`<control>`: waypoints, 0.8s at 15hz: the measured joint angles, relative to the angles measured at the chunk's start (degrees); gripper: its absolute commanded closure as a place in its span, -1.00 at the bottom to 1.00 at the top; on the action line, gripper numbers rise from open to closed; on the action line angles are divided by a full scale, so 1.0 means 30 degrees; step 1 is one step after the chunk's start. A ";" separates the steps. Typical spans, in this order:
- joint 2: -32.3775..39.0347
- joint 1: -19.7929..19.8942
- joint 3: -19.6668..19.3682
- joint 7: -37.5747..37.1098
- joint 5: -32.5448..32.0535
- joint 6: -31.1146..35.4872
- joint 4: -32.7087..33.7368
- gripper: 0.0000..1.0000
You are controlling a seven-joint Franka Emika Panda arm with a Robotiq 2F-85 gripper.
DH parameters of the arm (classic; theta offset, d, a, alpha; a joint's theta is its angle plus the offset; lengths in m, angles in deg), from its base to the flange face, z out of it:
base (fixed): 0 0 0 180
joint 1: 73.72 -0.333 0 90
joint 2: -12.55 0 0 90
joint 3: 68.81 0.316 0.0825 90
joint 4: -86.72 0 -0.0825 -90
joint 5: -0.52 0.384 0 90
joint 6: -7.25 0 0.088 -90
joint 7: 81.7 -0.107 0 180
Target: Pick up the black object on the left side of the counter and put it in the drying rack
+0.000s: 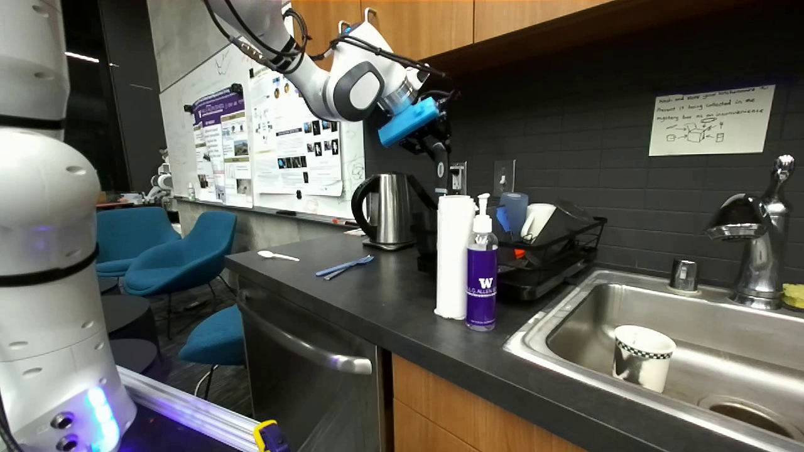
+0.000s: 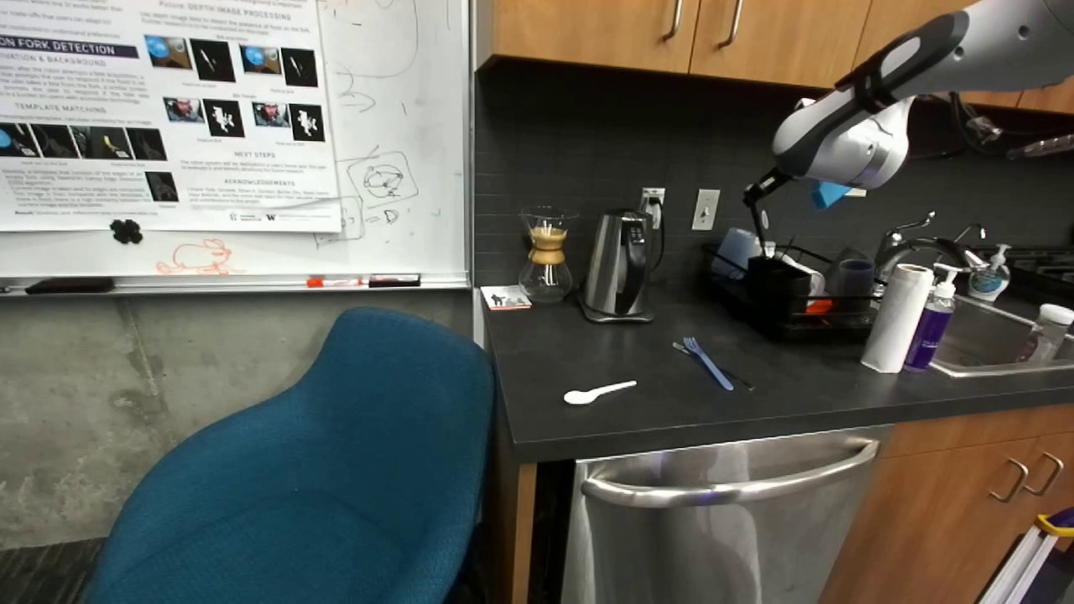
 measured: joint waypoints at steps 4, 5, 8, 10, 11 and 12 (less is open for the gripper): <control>0.0355 0.0220 -0.0075 0.0000 0.0078 0.0307 -0.0032 0.64; 0.0425 0.0285 -0.0075 0.0000 0.0089 0.0312 -0.0033 0.64; 0.0606 0.0381 -0.0012 0.0023 0.0286 0.0312 -0.0033 0.64; 0.0734 0.0399 0.0066 0.0126 0.0689 0.0312 -0.0033 0.64; 0.0783 0.0403 0.0113 0.0164 0.0888 0.0312 -0.0033 0.64; 0.0825 0.0410 0.0155 0.0183 0.1048 0.0314 -0.0031 0.64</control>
